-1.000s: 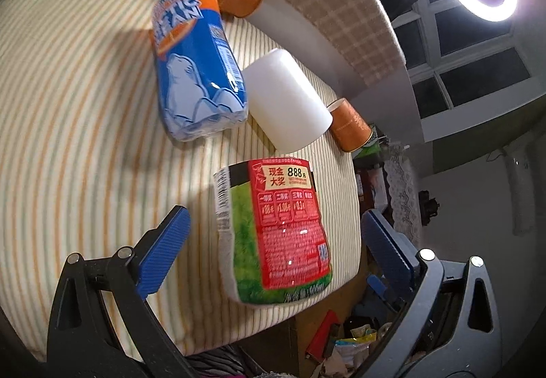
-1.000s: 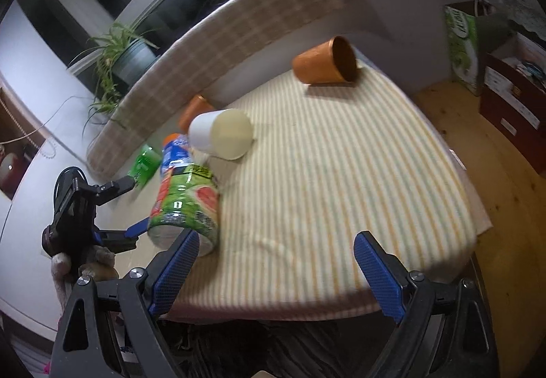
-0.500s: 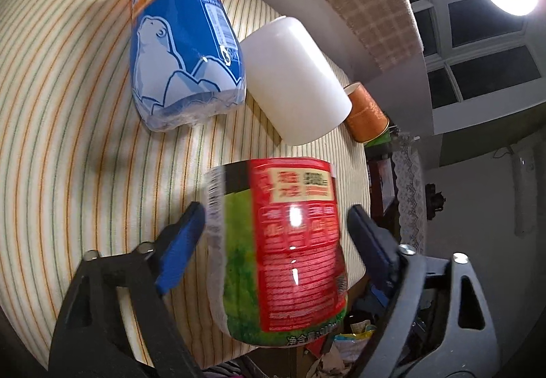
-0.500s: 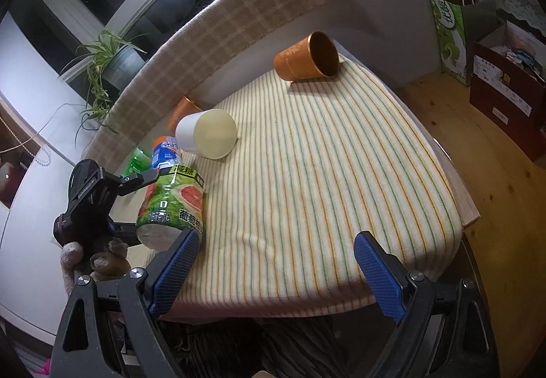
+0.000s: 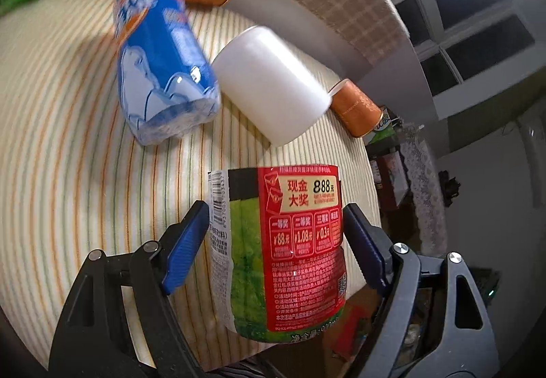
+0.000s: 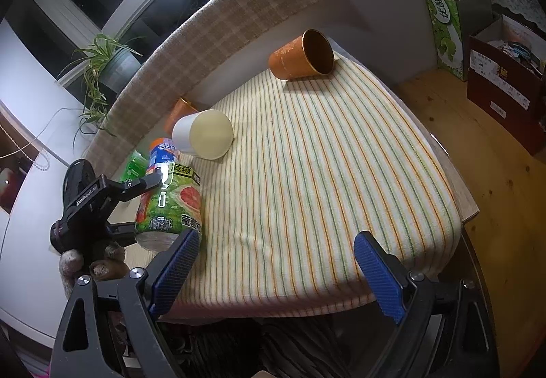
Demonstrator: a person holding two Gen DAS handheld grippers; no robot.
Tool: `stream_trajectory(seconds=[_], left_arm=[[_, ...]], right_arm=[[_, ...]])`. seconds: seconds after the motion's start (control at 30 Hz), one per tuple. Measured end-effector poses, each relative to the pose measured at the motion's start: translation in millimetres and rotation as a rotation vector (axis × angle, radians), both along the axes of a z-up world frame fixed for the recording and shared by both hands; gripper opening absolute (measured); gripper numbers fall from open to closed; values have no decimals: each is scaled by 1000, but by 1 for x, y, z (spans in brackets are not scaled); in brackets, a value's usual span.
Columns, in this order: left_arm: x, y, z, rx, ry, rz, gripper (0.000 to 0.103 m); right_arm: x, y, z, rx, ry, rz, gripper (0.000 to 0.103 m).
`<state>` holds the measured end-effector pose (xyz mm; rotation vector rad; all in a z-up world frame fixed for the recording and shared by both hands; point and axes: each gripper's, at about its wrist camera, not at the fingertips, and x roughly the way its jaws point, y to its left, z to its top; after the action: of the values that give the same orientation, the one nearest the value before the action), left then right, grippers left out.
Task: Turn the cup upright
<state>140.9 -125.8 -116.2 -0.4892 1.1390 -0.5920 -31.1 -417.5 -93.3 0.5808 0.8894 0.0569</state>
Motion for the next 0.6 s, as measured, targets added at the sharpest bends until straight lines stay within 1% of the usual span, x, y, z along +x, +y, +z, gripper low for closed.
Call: stream_trajectory(seconds=[0.17,0.27,0.3,0.47,0.6], left_arm=[[-14,-6,19,76,-128,-16,81],[-23,-12,30,142,-221,-22,80],[-24,-14,32,156,-238,-23,80],[-31,-22,39,276,-357,-21,80],[-37,-28,39,348,-428,-24,80]], right_arm=[[2,5,0,0,0,9,94],[3,7,-1,2,3,16,94],[3,8,-1,3,4,17,94],[3,8,-3,9,9,16,94],[1,8,-2,8,8,14,94]])
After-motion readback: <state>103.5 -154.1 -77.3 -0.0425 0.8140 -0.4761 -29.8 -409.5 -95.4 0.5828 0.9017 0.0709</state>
